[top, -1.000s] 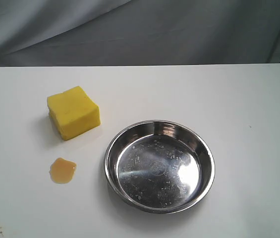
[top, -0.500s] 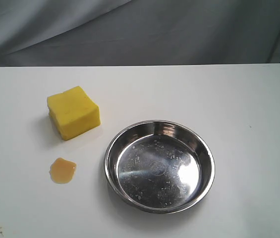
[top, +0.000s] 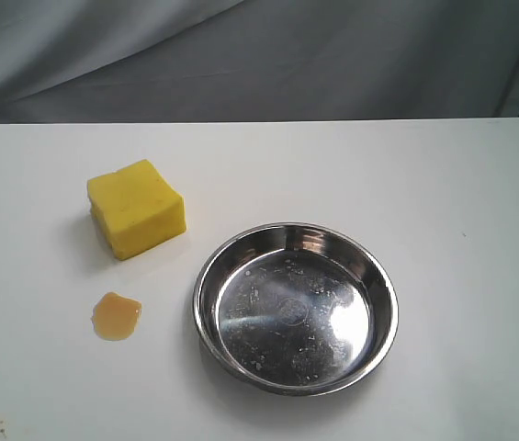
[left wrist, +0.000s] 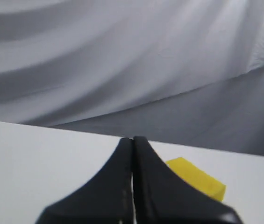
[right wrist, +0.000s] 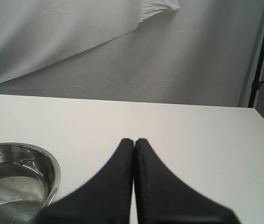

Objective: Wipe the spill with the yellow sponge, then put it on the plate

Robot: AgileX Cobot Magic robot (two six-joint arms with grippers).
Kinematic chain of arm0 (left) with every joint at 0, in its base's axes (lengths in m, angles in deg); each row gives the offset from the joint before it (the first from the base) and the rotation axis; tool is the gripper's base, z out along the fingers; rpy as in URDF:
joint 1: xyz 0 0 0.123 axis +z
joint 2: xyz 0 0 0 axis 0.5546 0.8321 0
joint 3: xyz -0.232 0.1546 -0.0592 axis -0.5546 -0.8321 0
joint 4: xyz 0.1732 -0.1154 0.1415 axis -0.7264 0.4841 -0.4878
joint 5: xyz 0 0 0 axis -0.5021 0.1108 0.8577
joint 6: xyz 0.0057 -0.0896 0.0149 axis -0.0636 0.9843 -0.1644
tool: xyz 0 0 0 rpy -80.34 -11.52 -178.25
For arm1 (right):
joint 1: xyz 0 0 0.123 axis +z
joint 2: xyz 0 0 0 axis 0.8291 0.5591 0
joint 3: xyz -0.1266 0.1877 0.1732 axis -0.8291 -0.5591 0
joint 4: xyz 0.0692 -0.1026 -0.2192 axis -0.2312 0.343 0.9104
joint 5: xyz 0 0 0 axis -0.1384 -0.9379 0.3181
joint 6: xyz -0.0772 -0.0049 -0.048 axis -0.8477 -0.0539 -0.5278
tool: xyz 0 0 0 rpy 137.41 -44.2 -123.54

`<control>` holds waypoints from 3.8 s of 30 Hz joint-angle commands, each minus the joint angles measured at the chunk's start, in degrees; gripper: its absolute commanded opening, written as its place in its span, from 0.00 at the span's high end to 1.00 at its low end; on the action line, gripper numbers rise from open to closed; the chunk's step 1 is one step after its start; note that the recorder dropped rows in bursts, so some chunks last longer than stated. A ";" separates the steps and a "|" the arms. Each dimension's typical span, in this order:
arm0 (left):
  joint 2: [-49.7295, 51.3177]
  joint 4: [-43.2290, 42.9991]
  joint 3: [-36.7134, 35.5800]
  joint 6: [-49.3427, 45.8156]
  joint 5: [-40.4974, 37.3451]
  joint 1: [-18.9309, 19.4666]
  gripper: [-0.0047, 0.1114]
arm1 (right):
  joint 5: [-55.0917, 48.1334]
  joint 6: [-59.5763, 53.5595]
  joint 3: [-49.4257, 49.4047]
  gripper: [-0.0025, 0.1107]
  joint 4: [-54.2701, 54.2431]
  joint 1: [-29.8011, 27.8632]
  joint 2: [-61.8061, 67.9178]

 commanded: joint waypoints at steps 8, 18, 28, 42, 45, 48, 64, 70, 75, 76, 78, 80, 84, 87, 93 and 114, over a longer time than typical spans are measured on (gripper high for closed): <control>-0.16 4.96 9.16 4.55 -7.75 0.00 0.96 | 0.22 0.04 -0.21 0.98 -0.18 0.20 -0.15; 11.93 -6.83 22.93 4.56 -31.29 0.03 0.96 | 0.22 0.04 -0.21 0.98 -0.18 0.20 -0.15; 31.16 6.58 24.14 -18.92 -32.30 -0.60 0.96 | 0.22 0.04 -0.21 0.98 -0.18 0.20 -0.15; 60.77 11.25 30.92 -23.50 -32.13 -3.30 0.96 | 0.22 0.04 -0.21 0.98 -0.18 0.20 -0.15; 67.34 11.41 34.25 -23.50 -31.37 -3.30 0.96 | 0.22 0.04 -0.21 0.98 -0.18 0.20 -0.15; 73.34 11.41 37.70 -24.22 -31.20 -3.30 0.96 | 0.22 0.04 -0.21 0.98 -0.18 0.20 -0.15; 96.17 7.86 59.87 -19.50 -30.62 -10.93 0.89 | 0.22 0.04 -0.21 0.98 -0.18 0.20 -0.15; 102.84 9.14 63.52 -15.09 -31.33 -10.93 0.53 | 0.22 0.04 -0.21 0.98 -0.18 0.20 -0.15; 107.46 10.50 64.11 -15.09 -28.67 -10.93 0.35 | 0.22 0.04 -0.21 0.98 -0.18 0.20 -0.15; 108.54 11.70 64.11 -15.09 -27.09 -10.93 0.35 | 0.22 0.04 -0.21 0.98 -0.18 0.20 -0.15; 109.06 13.90 64.11 -15.09 -26.60 -10.93 0.35 | 0.22 0.04 -0.21 0.98 -0.18 0.20 -0.15; 109.06 16.60 64.38 -15.09 -27.95 -10.93 0.35 | 0.22 0.04 -0.21 0.98 -0.18 0.20 -0.15; 109.06 16.11 68.66 -15.36 -34.28 -10.93 0.35 | 0.22 0.04 -0.21 0.98 -0.18 0.20 -0.15; 109.06 15.96 70.89 -16.85 -35.86 -10.93 0.35 | 0.22 0.04 -0.21 0.98 -0.18 0.20 -0.15; 109.94 16.19 71.31 -16.47 -33.42 -10.93 0.35 | 0.22 0.04 -0.21 0.98 -0.60 0.20 -0.15; 115.11 16.19 71.39 -16.36 -33.03 -10.67 0.68 | 0.22 0.04 -0.21 0.98 -2.46 0.20 -0.15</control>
